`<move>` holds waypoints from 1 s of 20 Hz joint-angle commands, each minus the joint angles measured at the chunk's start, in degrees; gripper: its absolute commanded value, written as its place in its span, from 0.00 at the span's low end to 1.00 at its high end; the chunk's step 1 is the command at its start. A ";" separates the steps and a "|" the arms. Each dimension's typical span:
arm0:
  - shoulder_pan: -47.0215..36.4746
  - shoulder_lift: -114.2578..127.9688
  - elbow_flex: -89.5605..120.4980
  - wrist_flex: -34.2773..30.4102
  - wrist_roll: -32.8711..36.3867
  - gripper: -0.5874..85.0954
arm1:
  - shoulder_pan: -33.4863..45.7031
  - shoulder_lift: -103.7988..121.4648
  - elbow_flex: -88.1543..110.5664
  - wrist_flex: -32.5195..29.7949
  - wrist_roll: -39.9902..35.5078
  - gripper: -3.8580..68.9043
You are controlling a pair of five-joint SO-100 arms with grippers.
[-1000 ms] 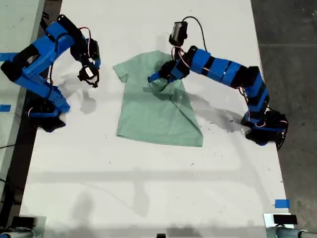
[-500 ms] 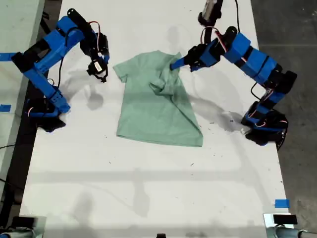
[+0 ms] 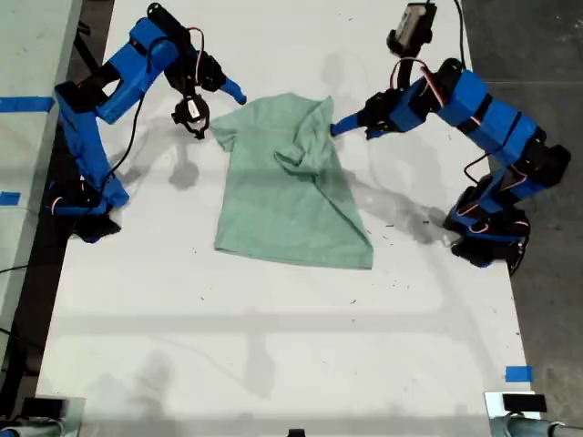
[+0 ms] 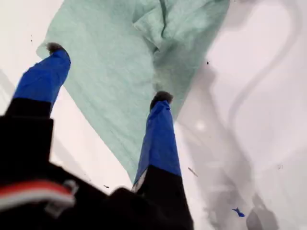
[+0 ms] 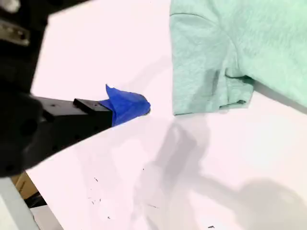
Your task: Fold tshirt
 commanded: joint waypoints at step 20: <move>-6.42 -26.10 -2.90 -13.18 6.77 0.01 | 0.70 11.95 8.17 -3.16 0.62 0.46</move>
